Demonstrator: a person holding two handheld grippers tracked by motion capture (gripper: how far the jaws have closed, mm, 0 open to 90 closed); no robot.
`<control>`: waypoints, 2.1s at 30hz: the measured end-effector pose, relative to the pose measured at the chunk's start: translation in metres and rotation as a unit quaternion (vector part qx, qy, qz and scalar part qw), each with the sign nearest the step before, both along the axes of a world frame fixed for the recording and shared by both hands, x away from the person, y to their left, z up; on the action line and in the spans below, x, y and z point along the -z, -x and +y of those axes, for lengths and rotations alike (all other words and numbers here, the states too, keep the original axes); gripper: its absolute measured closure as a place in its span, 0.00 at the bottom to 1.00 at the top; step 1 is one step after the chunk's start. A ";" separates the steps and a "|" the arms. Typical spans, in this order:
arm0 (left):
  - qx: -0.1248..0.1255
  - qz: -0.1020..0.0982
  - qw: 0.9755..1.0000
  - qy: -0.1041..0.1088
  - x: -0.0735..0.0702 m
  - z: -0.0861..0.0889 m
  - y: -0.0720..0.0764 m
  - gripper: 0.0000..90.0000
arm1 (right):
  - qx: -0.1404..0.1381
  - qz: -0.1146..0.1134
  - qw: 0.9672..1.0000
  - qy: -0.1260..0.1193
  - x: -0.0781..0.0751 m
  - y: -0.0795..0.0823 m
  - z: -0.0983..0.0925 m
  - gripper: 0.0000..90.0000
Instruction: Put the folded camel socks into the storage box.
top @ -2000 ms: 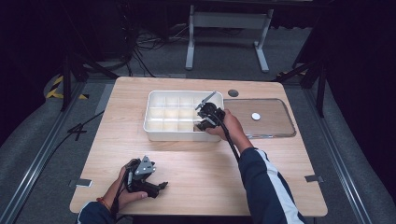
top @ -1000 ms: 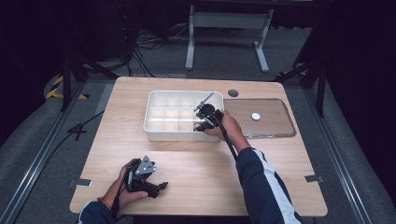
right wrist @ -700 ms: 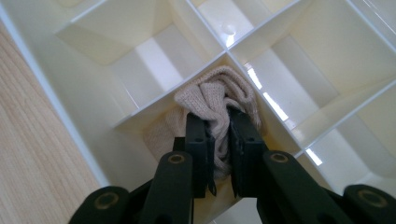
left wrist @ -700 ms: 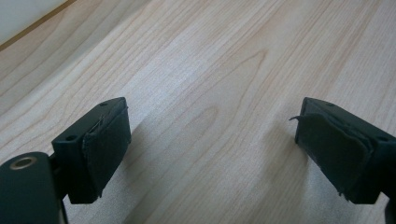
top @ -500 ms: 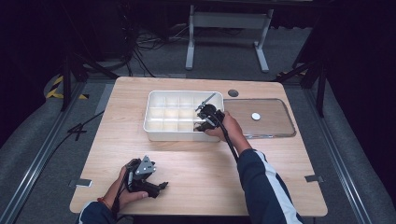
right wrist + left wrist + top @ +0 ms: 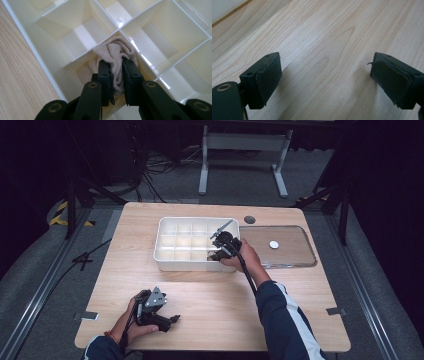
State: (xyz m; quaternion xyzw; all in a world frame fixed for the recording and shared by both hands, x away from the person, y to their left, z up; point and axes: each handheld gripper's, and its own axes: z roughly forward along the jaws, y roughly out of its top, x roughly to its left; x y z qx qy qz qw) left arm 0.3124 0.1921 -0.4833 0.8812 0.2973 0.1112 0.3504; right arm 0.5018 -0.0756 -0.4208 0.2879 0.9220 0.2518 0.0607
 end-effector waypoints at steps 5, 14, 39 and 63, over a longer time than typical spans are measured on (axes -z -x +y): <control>0.001 0.001 1.000 -0.001 0.000 0.000 -0.001 0.11 | 0.000 -0.011 1.000 0.004 -0.005 0.002 -0.001 0.84; 0.000 -0.001 1.000 -0.004 0.000 -0.002 -0.002 0.10 | 0.007 -0.025 1.000 0.000 -0.006 0.008 -0.005 0.81; -0.004 0.006 1.000 0.001 0.000 -0.002 -0.001 0.10 | -0.001 -0.066 0.998 -0.020 -0.028 0.025 -0.023 0.68; -0.006 0.004 1.000 -0.003 0.000 -0.002 -0.001 0.10 | -0.019 -0.110 0.994 -0.013 -0.060 0.062 -0.039 0.59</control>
